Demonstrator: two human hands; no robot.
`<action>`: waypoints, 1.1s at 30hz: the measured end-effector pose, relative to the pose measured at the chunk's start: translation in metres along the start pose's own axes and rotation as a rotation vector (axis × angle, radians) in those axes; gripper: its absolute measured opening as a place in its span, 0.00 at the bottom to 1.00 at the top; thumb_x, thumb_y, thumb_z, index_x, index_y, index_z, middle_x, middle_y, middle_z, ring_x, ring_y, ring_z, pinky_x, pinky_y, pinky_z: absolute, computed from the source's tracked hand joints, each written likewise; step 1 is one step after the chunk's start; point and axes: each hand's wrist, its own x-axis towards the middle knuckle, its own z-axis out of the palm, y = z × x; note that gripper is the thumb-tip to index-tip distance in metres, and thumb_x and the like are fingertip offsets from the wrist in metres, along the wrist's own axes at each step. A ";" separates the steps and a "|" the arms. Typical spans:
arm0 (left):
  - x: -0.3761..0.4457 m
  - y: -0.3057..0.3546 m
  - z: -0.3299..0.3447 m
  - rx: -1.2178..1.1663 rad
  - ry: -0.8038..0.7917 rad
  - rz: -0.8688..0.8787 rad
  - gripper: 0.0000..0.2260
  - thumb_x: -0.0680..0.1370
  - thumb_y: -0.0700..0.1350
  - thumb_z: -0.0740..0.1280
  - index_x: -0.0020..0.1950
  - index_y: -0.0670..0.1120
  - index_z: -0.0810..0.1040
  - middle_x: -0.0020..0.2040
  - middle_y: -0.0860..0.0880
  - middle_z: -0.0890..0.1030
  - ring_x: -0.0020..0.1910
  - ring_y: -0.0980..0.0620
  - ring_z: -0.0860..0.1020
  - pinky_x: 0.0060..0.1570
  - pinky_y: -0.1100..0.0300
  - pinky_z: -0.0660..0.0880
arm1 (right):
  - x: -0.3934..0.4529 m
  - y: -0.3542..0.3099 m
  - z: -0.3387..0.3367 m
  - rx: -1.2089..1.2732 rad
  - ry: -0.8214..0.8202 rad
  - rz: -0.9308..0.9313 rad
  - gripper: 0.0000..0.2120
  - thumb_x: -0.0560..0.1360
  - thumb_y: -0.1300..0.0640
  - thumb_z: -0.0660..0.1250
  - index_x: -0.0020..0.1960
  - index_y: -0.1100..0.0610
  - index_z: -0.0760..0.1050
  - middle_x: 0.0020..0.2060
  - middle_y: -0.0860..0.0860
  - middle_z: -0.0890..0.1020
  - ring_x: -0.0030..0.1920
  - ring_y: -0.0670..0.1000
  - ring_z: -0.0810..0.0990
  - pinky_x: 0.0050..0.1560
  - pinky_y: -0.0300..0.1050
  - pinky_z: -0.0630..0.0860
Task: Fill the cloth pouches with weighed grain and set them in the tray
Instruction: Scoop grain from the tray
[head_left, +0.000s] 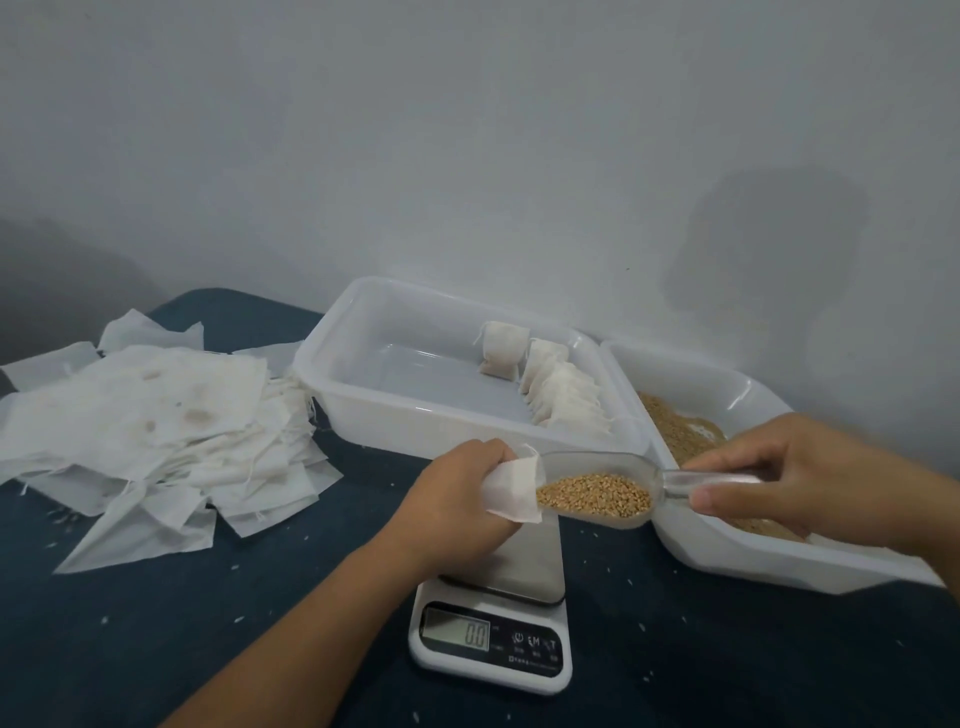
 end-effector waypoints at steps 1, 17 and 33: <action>0.000 0.000 0.000 0.009 -0.009 0.008 0.13 0.73 0.51 0.76 0.50 0.60 0.74 0.49 0.59 0.78 0.48 0.59 0.77 0.48 0.58 0.77 | 0.001 -0.004 -0.001 -0.030 0.001 -0.005 0.12 0.66 0.34 0.73 0.49 0.33 0.86 0.36 0.52 0.84 0.26 0.41 0.71 0.31 0.33 0.69; -0.003 0.002 0.001 -0.087 -0.049 -0.002 0.16 0.74 0.52 0.77 0.60 0.53 0.78 0.53 0.55 0.81 0.52 0.57 0.79 0.53 0.56 0.79 | 0.006 -0.036 -0.012 -0.169 -0.008 -0.019 0.14 0.62 0.31 0.73 0.45 0.33 0.86 0.32 0.39 0.84 0.29 0.37 0.78 0.29 0.29 0.69; -0.003 0.003 0.000 -0.216 -0.059 -0.057 0.12 0.74 0.55 0.75 0.54 0.59 0.77 0.50 0.60 0.82 0.48 0.63 0.80 0.46 0.68 0.76 | 0.004 -0.046 -0.020 -0.187 0.071 -0.040 0.14 0.59 0.31 0.73 0.42 0.33 0.86 0.33 0.40 0.85 0.29 0.36 0.79 0.28 0.26 0.69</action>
